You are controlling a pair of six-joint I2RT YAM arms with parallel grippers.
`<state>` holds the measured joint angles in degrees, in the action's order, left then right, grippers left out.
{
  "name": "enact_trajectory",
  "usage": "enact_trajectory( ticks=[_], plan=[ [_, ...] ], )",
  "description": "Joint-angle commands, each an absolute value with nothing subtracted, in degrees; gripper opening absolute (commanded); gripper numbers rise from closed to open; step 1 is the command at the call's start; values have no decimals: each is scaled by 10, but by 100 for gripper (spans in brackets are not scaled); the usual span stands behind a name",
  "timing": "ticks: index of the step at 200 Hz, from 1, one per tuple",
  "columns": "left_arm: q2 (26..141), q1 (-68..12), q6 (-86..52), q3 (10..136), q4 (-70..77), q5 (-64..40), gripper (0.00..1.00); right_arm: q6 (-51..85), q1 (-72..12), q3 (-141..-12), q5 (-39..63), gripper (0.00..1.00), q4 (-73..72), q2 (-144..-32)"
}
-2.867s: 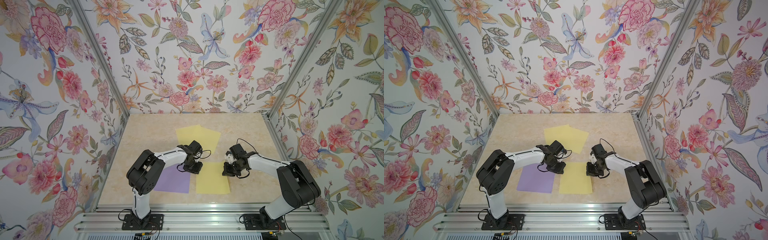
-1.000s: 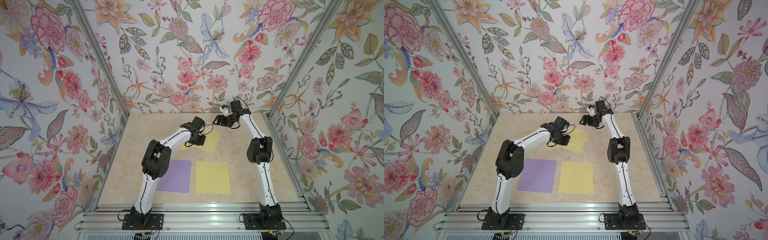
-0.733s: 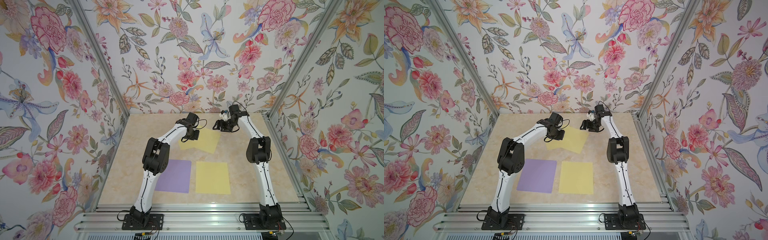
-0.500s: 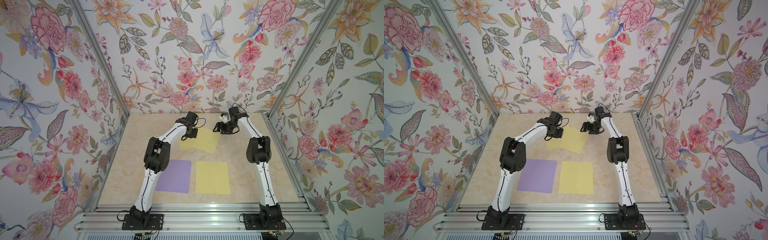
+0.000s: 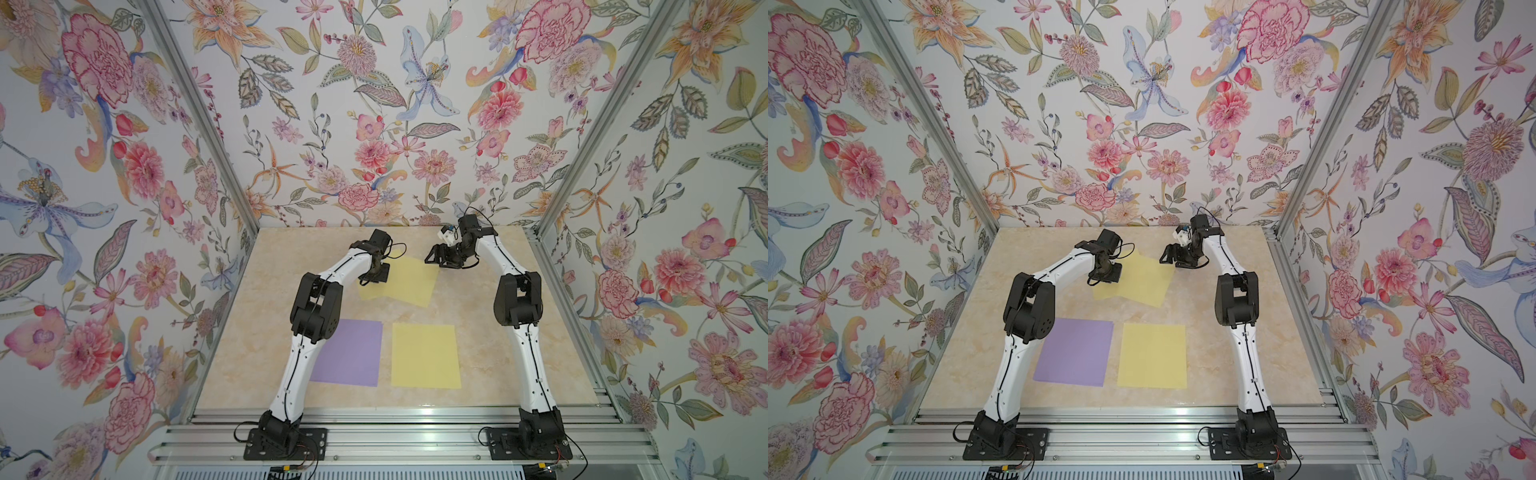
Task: Sort the scattered colored papers by color
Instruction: Pick up the colored paper from the center of the board.
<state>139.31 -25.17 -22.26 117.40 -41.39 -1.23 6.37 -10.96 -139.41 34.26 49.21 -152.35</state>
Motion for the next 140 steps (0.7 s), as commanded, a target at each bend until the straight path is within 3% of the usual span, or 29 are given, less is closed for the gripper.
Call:
enact_trajectory(
  ticks=[1,140],
  plan=[
    [1407,-248,-221,1172,-427,-9,0,61,-113,-1372,340,79,523,-1547],
    [1417,-250,-226,1156,-427,-21,0,49,-157,-1337,386,76,529,-1552]
  ],
)
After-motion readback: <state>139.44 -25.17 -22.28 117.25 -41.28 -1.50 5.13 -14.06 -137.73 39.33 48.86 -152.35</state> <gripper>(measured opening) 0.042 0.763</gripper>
